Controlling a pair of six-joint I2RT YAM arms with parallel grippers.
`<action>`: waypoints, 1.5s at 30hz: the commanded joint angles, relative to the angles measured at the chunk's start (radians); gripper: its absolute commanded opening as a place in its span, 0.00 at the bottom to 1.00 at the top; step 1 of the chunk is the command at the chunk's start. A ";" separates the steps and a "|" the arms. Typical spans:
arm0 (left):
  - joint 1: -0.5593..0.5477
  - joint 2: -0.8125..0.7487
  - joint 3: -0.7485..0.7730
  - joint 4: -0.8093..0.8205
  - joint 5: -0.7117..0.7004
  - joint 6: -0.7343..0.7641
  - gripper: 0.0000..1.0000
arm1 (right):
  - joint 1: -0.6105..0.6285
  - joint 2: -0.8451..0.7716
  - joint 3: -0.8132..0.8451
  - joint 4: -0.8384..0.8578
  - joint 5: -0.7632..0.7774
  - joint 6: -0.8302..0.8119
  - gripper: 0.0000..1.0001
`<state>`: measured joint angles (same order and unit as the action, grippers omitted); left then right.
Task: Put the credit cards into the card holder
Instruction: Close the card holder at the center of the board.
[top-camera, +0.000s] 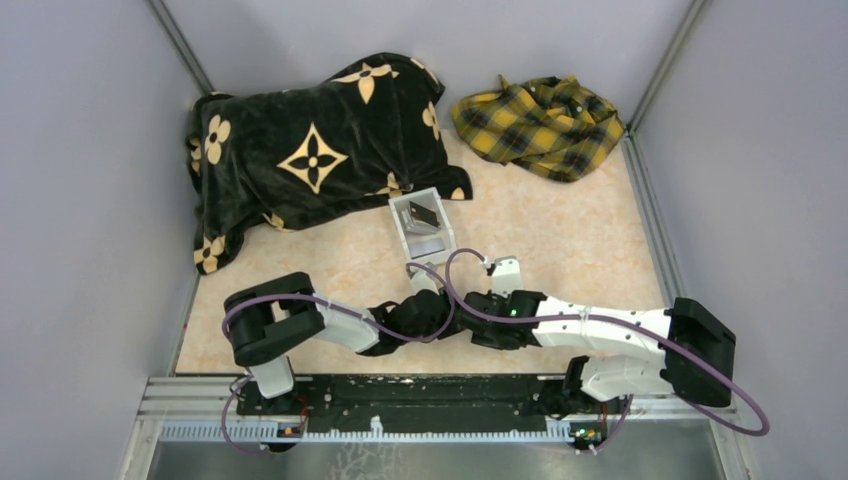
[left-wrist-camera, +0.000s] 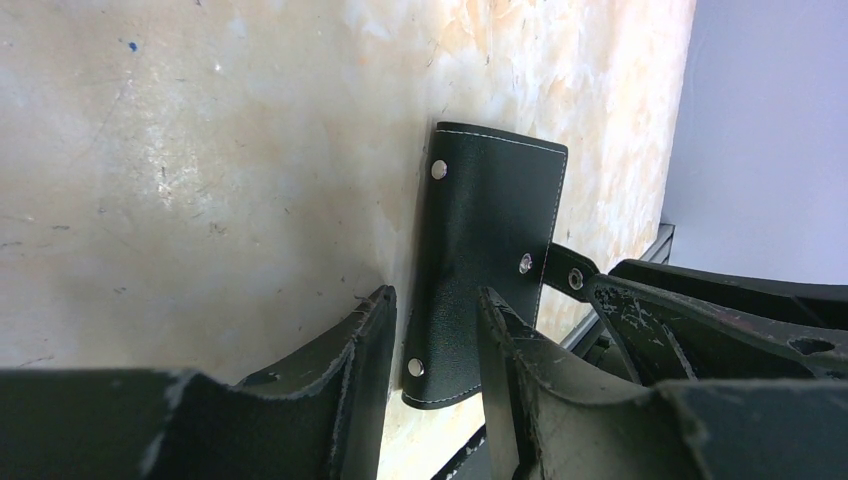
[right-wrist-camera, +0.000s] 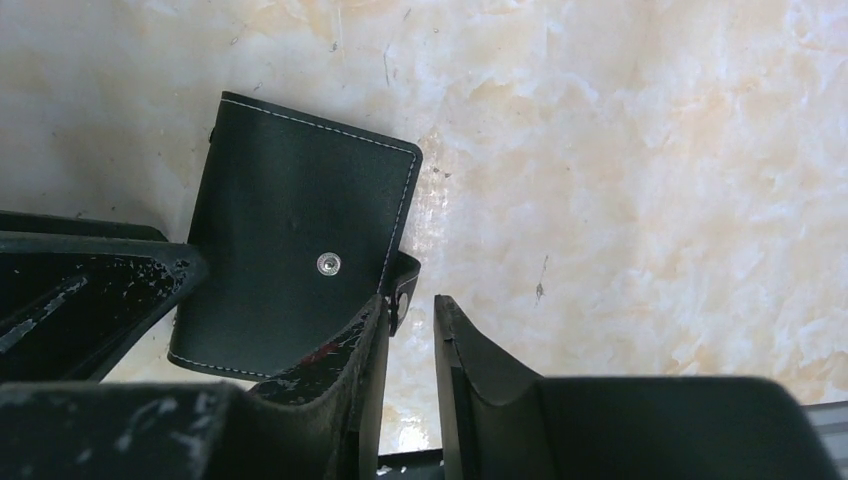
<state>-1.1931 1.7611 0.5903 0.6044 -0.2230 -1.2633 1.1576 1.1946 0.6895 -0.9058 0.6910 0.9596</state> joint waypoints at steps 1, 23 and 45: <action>0.000 0.046 -0.058 -0.195 0.006 0.048 0.44 | 0.008 -0.018 0.032 -0.021 0.007 0.036 0.23; -0.007 0.052 -0.060 -0.177 0.016 0.046 0.43 | 0.011 -0.001 -0.031 0.027 -0.043 0.088 0.02; -0.027 0.062 -0.058 -0.134 0.040 0.096 0.41 | 0.003 0.099 0.085 0.067 -0.007 0.002 0.00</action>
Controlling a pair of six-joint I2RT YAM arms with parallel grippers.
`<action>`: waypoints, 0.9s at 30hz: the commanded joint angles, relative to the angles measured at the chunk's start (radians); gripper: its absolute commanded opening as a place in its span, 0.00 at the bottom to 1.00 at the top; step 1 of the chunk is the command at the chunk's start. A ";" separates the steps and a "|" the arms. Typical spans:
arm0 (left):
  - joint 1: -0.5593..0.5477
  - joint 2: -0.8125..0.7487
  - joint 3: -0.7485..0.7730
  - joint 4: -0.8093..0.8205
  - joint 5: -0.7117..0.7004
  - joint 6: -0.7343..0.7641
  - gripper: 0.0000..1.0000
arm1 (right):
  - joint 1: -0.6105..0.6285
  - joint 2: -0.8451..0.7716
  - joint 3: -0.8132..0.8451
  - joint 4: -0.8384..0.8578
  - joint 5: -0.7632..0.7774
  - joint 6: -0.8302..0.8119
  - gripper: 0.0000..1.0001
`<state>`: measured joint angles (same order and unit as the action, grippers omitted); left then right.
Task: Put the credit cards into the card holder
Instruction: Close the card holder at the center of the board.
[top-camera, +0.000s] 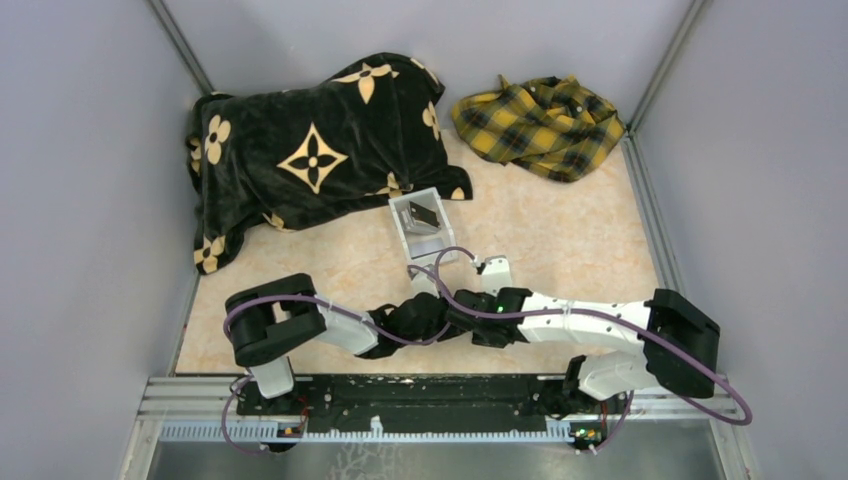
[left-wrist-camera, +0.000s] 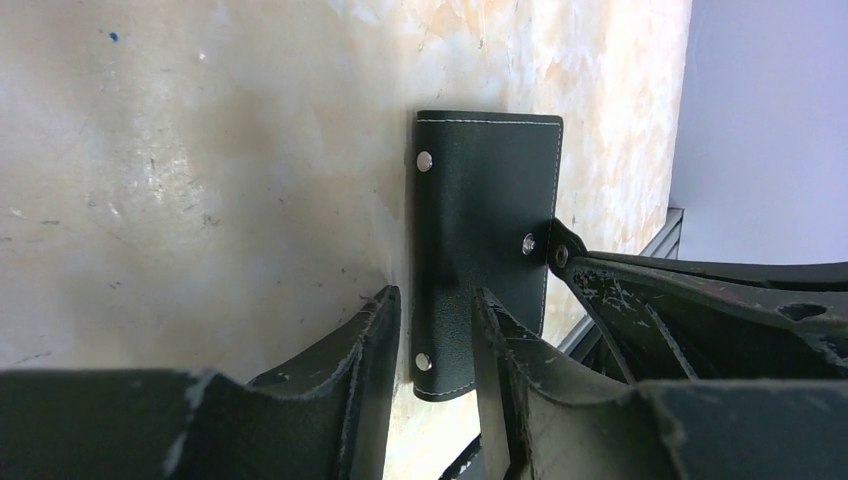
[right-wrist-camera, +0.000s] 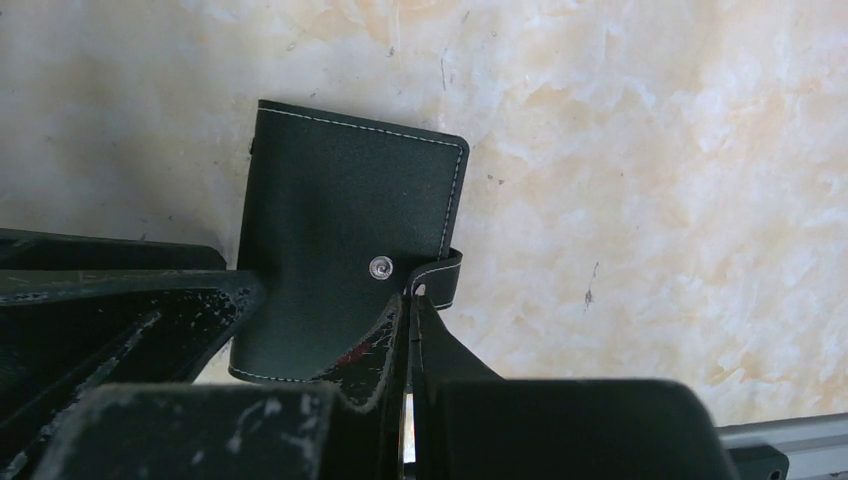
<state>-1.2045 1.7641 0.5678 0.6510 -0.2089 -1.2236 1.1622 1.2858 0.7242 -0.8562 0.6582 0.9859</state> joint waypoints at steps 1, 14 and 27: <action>-0.017 0.059 -0.034 -0.180 0.027 0.059 0.41 | -0.002 0.014 0.052 0.022 0.023 -0.028 0.00; -0.021 0.062 -0.023 -0.185 0.026 0.075 0.41 | -0.019 0.060 0.060 0.089 0.000 -0.095 0.00; -0.022 0.076 -0.014 -0.185 0.032 0.080 0.40 | -0.041 0.089 0.077 0.137 -0.019 -0.147 0.00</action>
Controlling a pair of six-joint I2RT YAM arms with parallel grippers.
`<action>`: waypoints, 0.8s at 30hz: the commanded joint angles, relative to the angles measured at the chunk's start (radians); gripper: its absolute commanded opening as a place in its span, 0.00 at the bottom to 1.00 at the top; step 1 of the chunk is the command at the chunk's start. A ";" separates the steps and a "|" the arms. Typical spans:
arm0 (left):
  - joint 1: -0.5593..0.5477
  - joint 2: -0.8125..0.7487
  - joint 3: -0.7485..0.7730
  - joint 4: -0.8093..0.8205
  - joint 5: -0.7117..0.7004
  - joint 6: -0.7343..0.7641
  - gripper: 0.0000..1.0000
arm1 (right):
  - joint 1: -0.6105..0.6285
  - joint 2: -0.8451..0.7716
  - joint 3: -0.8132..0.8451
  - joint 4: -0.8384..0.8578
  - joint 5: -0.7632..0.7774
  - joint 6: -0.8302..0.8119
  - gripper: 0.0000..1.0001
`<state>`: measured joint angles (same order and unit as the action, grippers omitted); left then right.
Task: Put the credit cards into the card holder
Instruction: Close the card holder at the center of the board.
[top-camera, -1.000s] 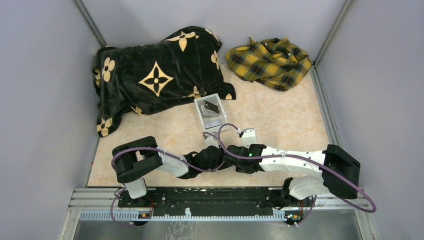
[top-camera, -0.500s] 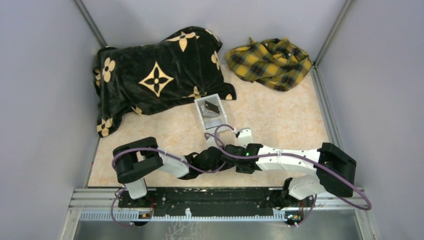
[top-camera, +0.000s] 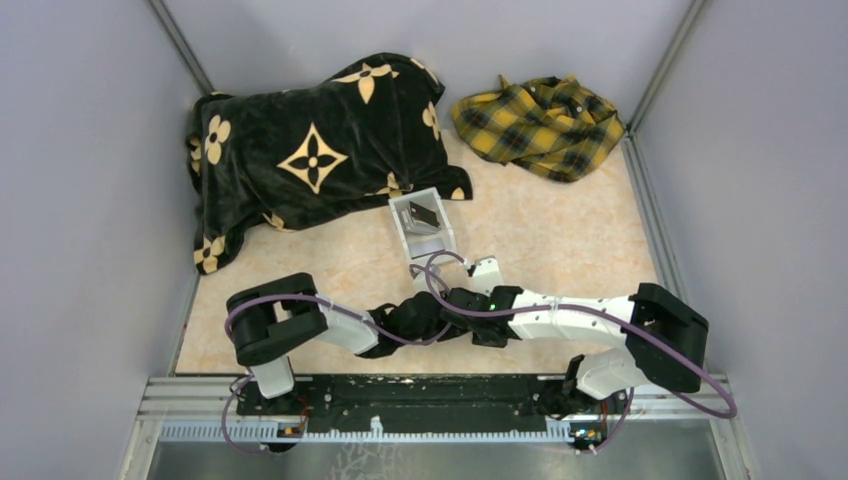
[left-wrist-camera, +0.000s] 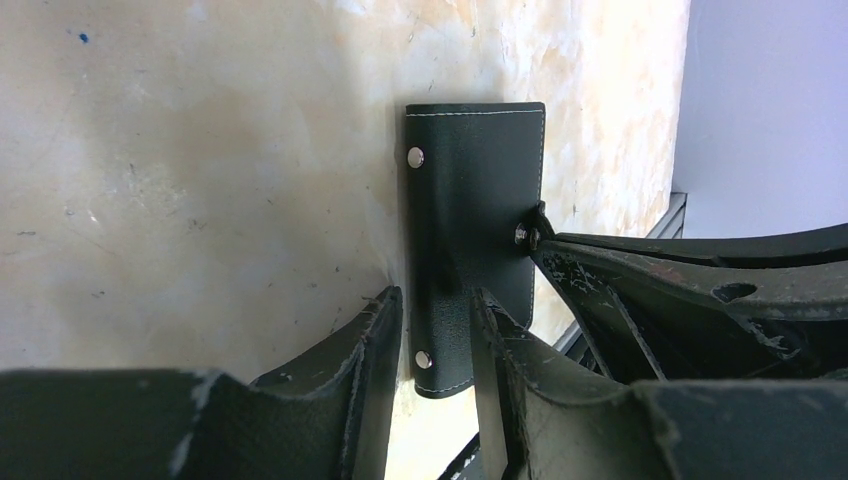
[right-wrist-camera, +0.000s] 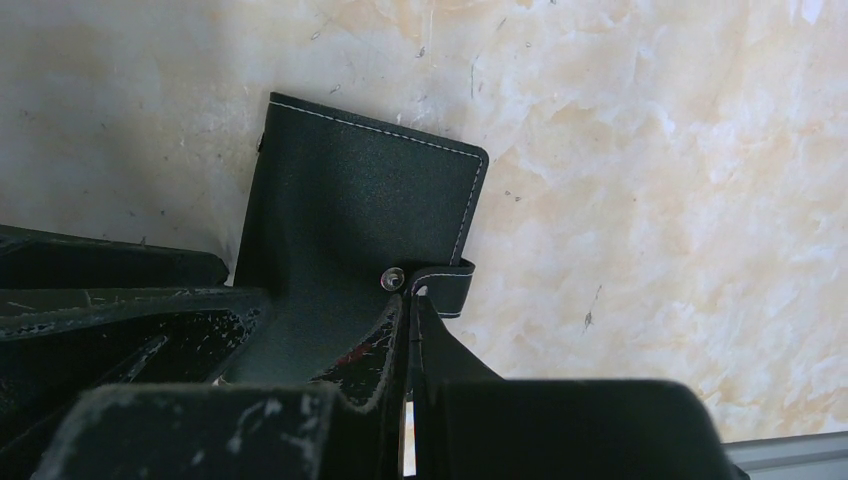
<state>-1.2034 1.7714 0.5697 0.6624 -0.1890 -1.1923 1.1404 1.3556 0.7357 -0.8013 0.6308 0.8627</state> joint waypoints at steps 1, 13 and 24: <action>-0.025 0.071 -0.014 -0.196 0.015 0.051 0.40 | -0.019 0.020 0.069 0.084 0.007 -0.027 0.00; -0.024 0.083 -0.007 -0.195 0.022 0.052 0.40 | -0.023 0.035 0.100 0.098 0.008 -0.051 0.00; -0.025 0.089 -0.006 -0.190 0.023 0.055 0.40 | -0.023 0.058 0.117 0.133 -0.027 -0.068 0.00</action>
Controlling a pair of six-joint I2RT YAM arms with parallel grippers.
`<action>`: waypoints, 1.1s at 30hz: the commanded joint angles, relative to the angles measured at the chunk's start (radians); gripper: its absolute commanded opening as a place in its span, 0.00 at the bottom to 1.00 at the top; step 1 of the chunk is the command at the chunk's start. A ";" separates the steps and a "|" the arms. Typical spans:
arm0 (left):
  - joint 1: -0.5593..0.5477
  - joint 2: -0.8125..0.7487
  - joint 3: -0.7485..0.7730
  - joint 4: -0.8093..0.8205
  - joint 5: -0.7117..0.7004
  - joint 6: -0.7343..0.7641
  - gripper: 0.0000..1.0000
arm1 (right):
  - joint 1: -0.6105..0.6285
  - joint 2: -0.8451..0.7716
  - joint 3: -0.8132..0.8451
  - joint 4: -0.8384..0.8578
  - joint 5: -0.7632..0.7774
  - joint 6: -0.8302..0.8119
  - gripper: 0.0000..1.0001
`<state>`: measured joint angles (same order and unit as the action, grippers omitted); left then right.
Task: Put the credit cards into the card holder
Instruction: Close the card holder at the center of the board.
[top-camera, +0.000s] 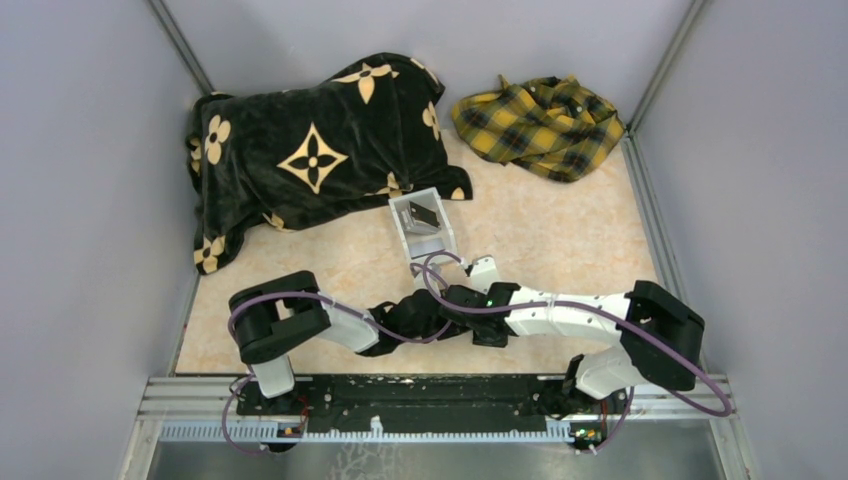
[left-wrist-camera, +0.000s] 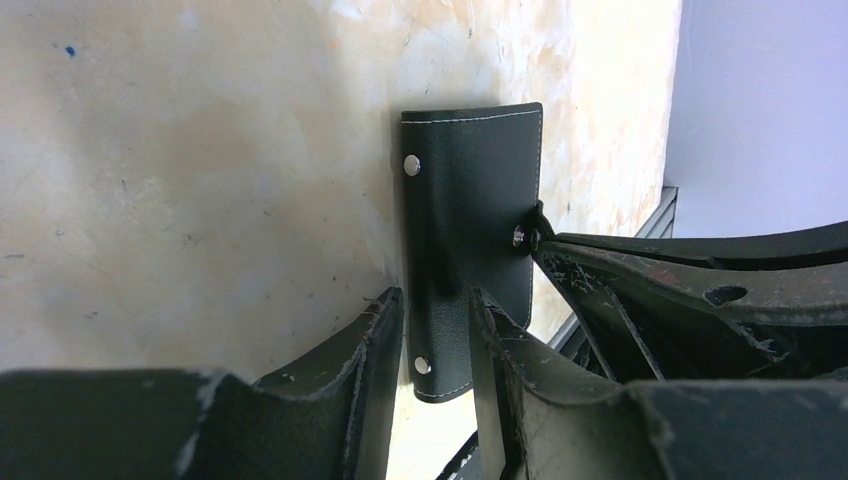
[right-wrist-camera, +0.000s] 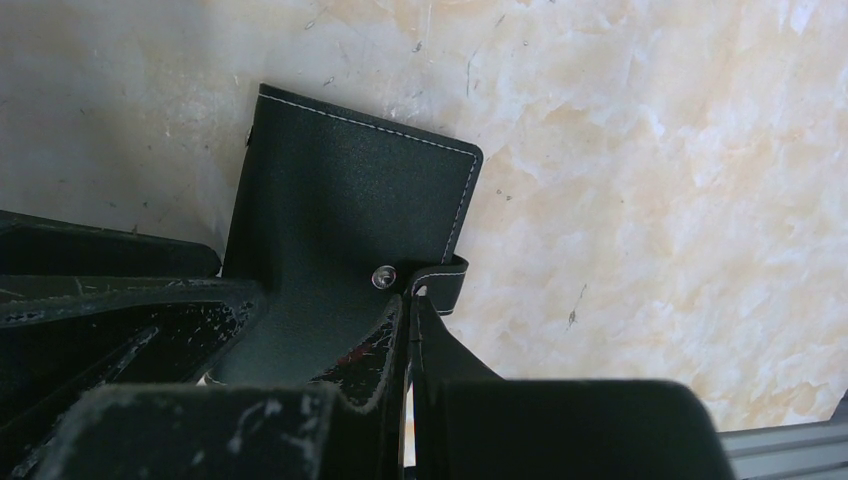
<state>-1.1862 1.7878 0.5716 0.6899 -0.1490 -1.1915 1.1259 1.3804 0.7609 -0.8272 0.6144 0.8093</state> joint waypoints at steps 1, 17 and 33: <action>-0.042 0.073 -0.009 -0.216 -0.016 0.054 0.39 | -0.009 0.031 0.092 0.165 -0.017 -0.016 0.00; -0.042 0.071 -0.059 -0.126 0.000 0.035 0.39 | -0.031 -0.039 0.063 0.239 -0.055 -0.015 0.00; -0.042 0.051 -0.114 -0.052 -0.016 0.001 0.38 | -0.051 -0.043 0.043 0.241 -0.065 -0.015 0.00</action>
<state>-1.2205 1.7947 0.4995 0.8131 -0.1574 -1.2163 1.0809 1.3457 0.7742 -0.6323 0.5732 0.7921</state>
